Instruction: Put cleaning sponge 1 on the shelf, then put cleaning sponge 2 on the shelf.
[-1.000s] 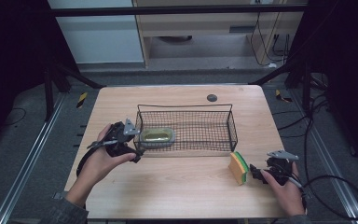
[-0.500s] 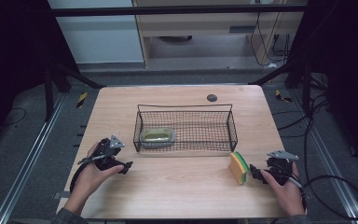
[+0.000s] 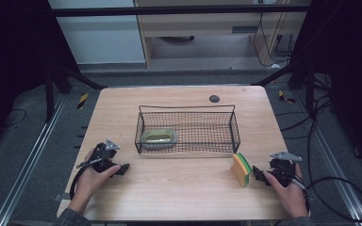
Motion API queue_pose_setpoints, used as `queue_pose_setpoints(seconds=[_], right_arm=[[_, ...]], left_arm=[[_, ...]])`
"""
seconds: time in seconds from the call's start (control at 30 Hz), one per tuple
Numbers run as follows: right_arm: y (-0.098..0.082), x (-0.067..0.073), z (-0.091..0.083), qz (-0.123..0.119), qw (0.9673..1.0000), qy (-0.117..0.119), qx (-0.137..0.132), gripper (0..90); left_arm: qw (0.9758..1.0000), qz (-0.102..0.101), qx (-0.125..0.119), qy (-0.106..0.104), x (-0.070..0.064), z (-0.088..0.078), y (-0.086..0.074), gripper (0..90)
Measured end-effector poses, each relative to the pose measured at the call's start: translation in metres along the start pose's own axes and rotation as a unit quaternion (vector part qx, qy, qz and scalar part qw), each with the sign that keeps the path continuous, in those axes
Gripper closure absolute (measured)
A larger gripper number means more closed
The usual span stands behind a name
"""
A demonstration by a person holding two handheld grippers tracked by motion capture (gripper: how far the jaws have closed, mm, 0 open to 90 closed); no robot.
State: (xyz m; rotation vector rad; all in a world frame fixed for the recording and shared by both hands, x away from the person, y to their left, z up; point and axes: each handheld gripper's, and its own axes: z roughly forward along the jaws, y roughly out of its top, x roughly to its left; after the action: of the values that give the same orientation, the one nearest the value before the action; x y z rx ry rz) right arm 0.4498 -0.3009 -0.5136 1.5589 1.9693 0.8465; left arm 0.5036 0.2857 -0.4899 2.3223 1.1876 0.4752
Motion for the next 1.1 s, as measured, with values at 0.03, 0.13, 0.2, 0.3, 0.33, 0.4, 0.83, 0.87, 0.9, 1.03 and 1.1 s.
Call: queue_pose_setpoints(seconds=[0.03,0.13,0.2,0.3,0.33,0.4,0.83,0.87,0.9,1.03,1.1], right_arm=[[0.000,0.000,0.000,0.000,1.0000,0.000,0.000,0.6],[0.000,0.000,0.000,-0.001,1.0000,-0.001,0.000,0.6],[0.000,0.000,0.000,-0.001,1.0000,-0.001,0.000,0.6],[0.000,0.000,0.000,0.000,1.0000,-0.001,0.000,0.7],[0.000,0.000,0.000,0.000,1.0000,0.000,0.000,1.1],[0.000,0.000,-0.002,-0.001,1.0000,0.004,0.003,4.7],[-0.009,0.015,-0.061,-0.024,0.9994,0.018,0.018,20.3],[-0.010,0.018,-0.067,-0.026,0.9992,0.022,0.023,22.5],[-0.010,0.020,-0.070,-0.032,0.9988,0.024,0.026,23.6],[-0.010,0.034,-0.086,-0.053,0.9965,0.040,0.051,27.5],[-0.007,0.041,-0.092,-0.064,0.9947,0.049,0.064,27.4]], left_arm=[[1.0000,-0.007,-0.004,-0.003,0.002,0.001,-0.001,4.7],[0.9995,-0.023,-0.013,-0.017,0.006,0.004,-0.004,3.2],[0.9991,-0.028,-0.025,-0.019,0.008,0.006,-0.006,0.7],[0.9977,-0.036,-0.056,-0.014,0.008,0.009,-0.010,0.0],[0.9967,-0.039,-0.070,-0.011,0.008,0.010,-0.012,0.0],[0.9947,-0.045,-0.093,-0.004,0.007,0.012,-0.017,0.0],[0.9943,-0.052,-0.093,0.002,0.005,0.011,-0.017,0.0],[0.9943,-0.052,-0.093,0.002,0.005,0.011,-0.017,0.0],[0.9943,-0.052,-0.093,0.003,0.005,0.011,-0.017,0.0],[0.9942,-0.053,-0.093,0.003,0.005,0.011,-0.018,0.0],[0.9942,-0.053,-0.093,0.003,0.005,0.011,-0.018,0.0]])
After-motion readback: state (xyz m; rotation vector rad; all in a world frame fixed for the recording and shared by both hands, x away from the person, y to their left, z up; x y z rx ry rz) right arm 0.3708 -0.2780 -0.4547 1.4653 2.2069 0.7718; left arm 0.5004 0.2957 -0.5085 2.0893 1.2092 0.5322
